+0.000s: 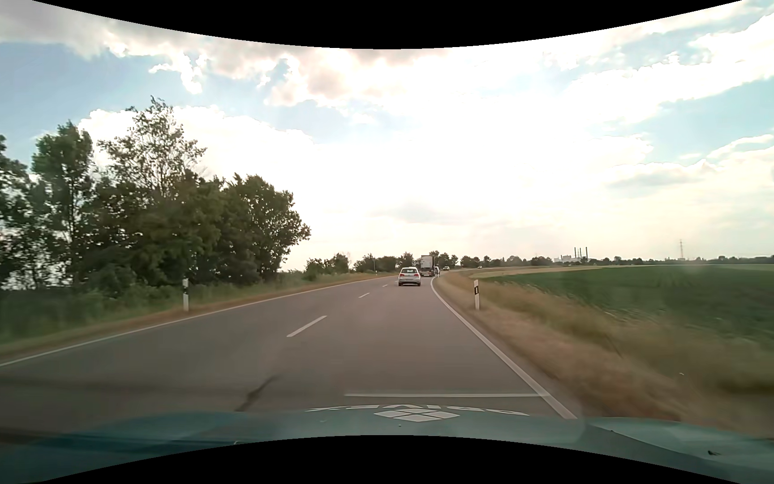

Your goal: Follow the waypoints while adhering to traffic rules and regulations

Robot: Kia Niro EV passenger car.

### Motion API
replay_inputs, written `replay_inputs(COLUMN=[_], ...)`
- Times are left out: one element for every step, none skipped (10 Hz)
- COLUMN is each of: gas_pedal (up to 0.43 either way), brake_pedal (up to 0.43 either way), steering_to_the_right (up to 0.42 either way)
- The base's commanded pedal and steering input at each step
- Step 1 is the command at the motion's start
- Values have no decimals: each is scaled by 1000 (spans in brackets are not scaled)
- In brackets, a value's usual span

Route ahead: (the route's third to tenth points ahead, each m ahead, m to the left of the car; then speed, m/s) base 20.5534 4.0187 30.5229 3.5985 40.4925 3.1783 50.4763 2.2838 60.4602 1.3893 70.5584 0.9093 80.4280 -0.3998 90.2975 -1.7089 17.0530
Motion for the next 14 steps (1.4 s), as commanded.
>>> replay_inputs(gas_pedal=[220, 228, 228, 228, 228, 228, 228, 228, 228, 228, 228, 228, 228, 228], brake_pedal=[0, 0, 0, 0, 0, 0, 0, 0, 0, 0, 0, 0, 0, 0], steering_to_the_right=[7, 7, 7, 6, 7, 6, 6, 6, 6, 6, 6, 6, 5, 5])
